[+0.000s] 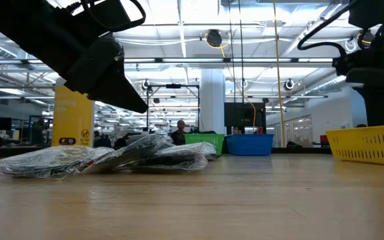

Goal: Pick & Place Travel size toiletries
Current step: Put the blue shave cream into the red basket

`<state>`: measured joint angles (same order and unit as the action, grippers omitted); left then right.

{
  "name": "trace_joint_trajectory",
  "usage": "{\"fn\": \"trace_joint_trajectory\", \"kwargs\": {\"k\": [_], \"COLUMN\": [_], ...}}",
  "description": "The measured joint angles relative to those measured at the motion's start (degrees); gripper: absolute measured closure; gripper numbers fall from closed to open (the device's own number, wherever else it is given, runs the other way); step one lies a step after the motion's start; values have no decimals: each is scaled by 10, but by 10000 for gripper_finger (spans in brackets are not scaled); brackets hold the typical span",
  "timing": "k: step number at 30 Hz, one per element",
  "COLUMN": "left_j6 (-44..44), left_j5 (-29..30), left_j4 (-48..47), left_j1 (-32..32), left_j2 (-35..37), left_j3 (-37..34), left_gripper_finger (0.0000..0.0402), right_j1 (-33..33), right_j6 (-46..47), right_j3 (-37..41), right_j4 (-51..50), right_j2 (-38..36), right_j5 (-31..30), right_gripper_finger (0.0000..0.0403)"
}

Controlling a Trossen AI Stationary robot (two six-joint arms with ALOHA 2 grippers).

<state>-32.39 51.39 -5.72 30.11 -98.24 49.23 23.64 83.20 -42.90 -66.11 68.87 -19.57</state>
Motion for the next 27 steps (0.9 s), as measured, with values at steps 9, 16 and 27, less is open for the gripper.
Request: {"fn": "trace_joint_trajectory", "kwargs": {"k": [9, 16, 27], "left_j6": [45, 140, 199], "left_j5": [-1, -25, -46], "left_j4": [52, 154, 235], "left_j1": [0, -1, -47], "left_j2": [0, 0, 0], "left_j3": [0, 0, 0], "left_gripper_finger": [188, 188, 188], "right_j1": [4, 4, -21], "right_j6": [-94, -426, -835], "right_j3": [-73, -7, 239], "right_j4": [2, 423, 1248], "right_j2": [-38, -32, 110], "right_j5": [-71, -134, 23], "right_gripper_finger": [151, 161, 166]}}
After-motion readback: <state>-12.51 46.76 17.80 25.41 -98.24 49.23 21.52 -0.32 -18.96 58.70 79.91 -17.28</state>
